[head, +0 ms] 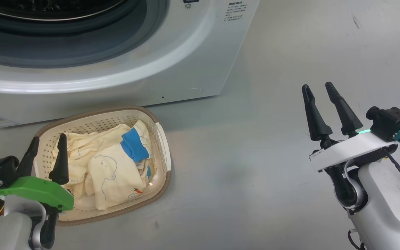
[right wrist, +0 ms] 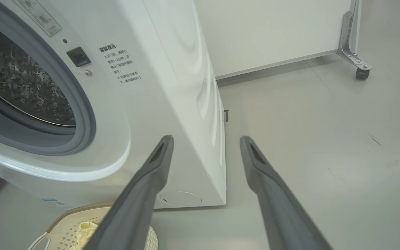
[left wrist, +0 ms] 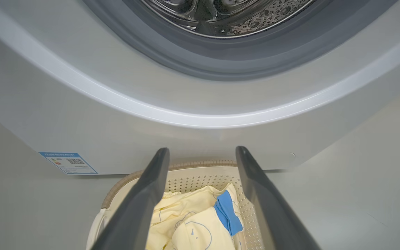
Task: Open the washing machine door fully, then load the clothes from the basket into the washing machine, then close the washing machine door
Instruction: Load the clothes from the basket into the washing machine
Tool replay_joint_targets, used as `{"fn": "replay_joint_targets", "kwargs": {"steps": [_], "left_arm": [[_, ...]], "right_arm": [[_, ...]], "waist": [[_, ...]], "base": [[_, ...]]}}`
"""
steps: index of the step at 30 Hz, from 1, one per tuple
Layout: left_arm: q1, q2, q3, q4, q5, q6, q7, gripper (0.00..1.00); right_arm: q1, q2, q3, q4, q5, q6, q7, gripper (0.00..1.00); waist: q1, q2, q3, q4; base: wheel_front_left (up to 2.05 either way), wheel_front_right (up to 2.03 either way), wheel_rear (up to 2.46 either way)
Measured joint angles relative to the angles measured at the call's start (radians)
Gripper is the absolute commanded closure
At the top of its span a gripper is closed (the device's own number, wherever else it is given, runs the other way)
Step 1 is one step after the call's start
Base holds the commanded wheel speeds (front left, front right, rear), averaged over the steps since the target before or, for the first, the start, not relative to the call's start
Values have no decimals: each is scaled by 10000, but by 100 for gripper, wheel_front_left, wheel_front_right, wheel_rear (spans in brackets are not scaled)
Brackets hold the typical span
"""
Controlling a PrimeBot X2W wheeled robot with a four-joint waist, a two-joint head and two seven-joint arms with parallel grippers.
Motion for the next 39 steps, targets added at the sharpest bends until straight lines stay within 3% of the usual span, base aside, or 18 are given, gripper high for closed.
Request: {"fn": "replay_joint_targets", "kwargs": {"steps": [20,39], "left_arm": [[-1257,25,-169,2067,-31,-236,796,0],[-2653,397,-226,3988,-355,-543,1622,0]], "right_arm": [[-841,251,259,-27,-100,0,0,0],[-1568,606,570,-52,-176,0,0,0]], "waist": [[0,0,1508,-535],[1,0,2827,-1241]], "base": [[0,0,0],[0,0,0]]}}
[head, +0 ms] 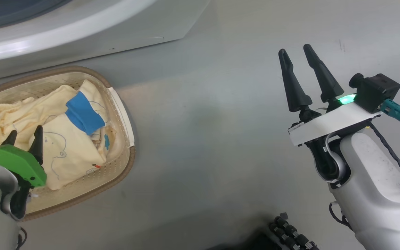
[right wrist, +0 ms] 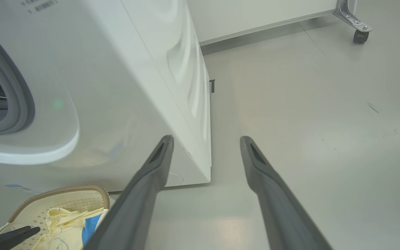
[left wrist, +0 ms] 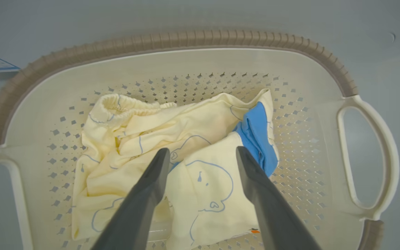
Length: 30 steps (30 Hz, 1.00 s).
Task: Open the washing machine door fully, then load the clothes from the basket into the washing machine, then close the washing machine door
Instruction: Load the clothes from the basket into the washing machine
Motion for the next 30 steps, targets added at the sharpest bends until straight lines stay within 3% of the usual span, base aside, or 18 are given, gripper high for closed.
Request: {"fn": "replay_joint_targets", "kwargs": {"steps": [17,30], "left_arm": [[-1265,451,-58,1152,-86,-100,267,0],[-1342,357,-1200,1783,-115,-186,819,0]], "right_arm": [[-451,397,184,-27,-15,0,0,0],[-552,458,173,119,-173,0,0,0]], "waist": [[0,0,1035,-798],[-1,0,1178,-1008]], "base": [[0,0,0],[0,0,0]]}}
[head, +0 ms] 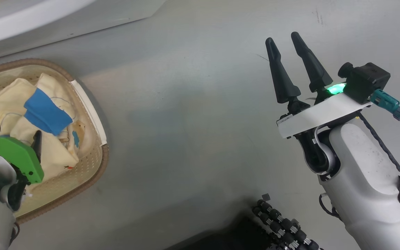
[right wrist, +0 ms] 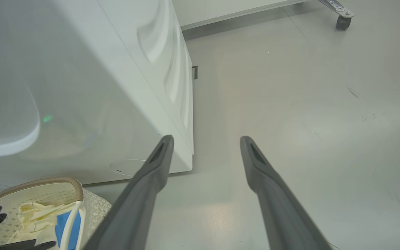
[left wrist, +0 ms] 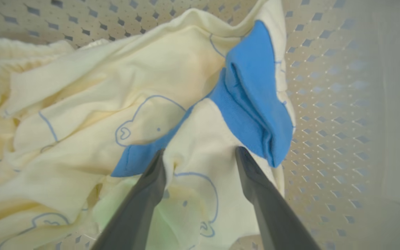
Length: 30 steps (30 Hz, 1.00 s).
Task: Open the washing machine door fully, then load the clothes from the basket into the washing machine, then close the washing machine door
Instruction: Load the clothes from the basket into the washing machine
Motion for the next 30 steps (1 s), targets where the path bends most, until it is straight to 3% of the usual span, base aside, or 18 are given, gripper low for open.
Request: {"fn": "replay_joint_targets", "kwargs": {"steps": [10,11,12,13,20,30], "left_arm": [[-35,159,-1020,4,-77,0,621,0],[-47,151,-1087,12,-84,0,658,25],[-66,155,-1118,13,-100,0,665,67],[-109,165,-1135,19,-105,0,665,100],[-342,247,-1337,75,-510,0,403,100],[-92,-48,-1145,-58,-1208,0,-1152,100]], "right_arm": [[-4,-2,161,12,-12,0,0,0],[-4,-2,161,21,-17,0,0,0],[-4,-2,159,31,-17,0,0,0],[-4,0,161,42,-17,0,0,0],[-6,50,61,130,-84,0,0,0],[-60,90,-251,211,-134,0,0,0]], "waist": [[0,0,77,-85],[0,0,83,-98],[0,0,86,-108],[0,0,87,-117],[0,0,-3,-124],[-1,0,-698,108]], "base": [[0,0,0],[0,0,0],[0,0,0],[0,0,0],[0,0,0],[0,0,0]]}}
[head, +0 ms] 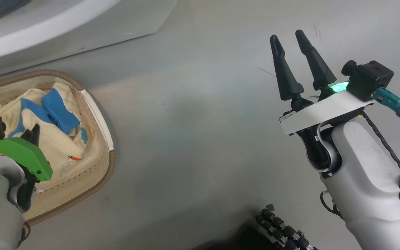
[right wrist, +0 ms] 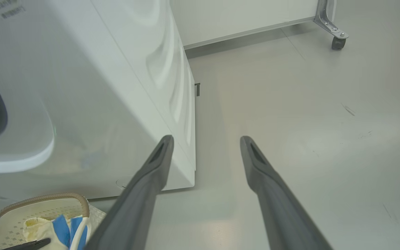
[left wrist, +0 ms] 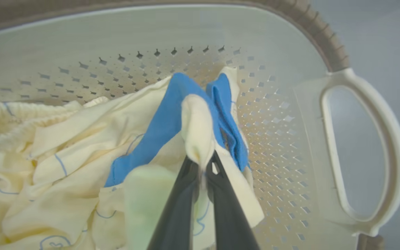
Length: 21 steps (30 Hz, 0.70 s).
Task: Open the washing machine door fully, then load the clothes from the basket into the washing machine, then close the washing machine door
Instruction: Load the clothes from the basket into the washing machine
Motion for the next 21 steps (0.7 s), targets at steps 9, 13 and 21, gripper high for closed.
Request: {"fn": "replay_joint_targets", "kwargs": {"steps": [9,13,21], "left_arm": [[675,-422,-219,-497,-594,0,-1231,100],[951,-506,-286,-709,-752,0,-1718,100],[1451,-859,-414,-1185,-1340,0,-2489,100]], "right_arm": [[94,-213,-272,259,-33,0,0,0],[287,-384,-418,345,-31,0,-2,0],[942,-654,-635,579,-29,0,0,0]], "waist": [[-1,0,-1054,408],[-1,0,-1581,639],[-1,0,-2673,1151]], "base": [[0,0,0],[0,0,0],[0,0,0]]}}
